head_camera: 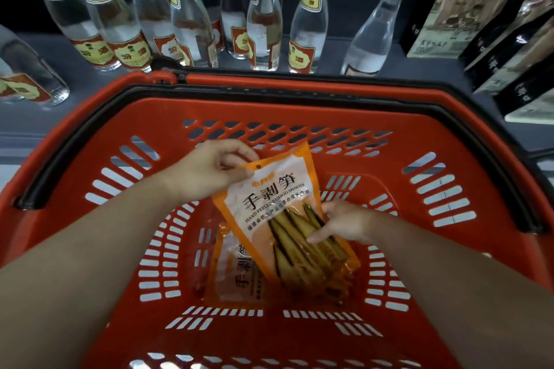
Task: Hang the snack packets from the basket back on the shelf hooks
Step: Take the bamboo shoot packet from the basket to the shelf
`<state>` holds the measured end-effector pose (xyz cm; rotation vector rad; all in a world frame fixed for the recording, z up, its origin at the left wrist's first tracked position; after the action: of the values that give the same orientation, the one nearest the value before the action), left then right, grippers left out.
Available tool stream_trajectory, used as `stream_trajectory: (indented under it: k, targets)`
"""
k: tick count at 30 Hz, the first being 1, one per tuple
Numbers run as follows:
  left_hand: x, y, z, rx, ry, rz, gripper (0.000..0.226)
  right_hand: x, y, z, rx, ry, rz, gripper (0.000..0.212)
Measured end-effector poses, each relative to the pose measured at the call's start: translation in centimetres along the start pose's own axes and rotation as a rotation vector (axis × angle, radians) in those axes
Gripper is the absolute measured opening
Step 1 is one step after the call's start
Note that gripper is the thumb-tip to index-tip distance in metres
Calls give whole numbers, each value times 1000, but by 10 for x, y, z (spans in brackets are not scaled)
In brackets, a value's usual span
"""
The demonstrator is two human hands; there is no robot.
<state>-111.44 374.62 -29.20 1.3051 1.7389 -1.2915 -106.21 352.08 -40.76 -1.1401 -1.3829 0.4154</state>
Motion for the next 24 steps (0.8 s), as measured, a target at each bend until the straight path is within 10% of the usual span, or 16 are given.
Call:
stream_trajectory:
  k: [6, 9, 13, 18, 24]
  targets:
    - [45, -16, 9, 303, -412, -306, 87, 19, -7, 5, 34, 284, -84, 39]
    - [65, -21, 19, 297, -632, -358, 101, 33, -13, 1, 32, 393, -154, 81]
    - [60, -20, 37, 347, -490, -317, 81, 47, -22, -8, 42, 619, -253, 82]
    - [37, -1, 25, -79, -448, -140, 14, 53, -35, -13, -59, 692, -295, 80]
    - [8, -14, 17, -146, -303, -75, 13, 63, -65, -20, -91, 754, -333, 59]
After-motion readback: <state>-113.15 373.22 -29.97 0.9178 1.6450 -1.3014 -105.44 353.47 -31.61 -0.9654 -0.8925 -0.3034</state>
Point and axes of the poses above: each hand's wrist, its own y-axis towards the middle knuckle, its own z-axis out of the palm, x = y × z, the point moved 6 cm from there along y, towards the middle knuckle
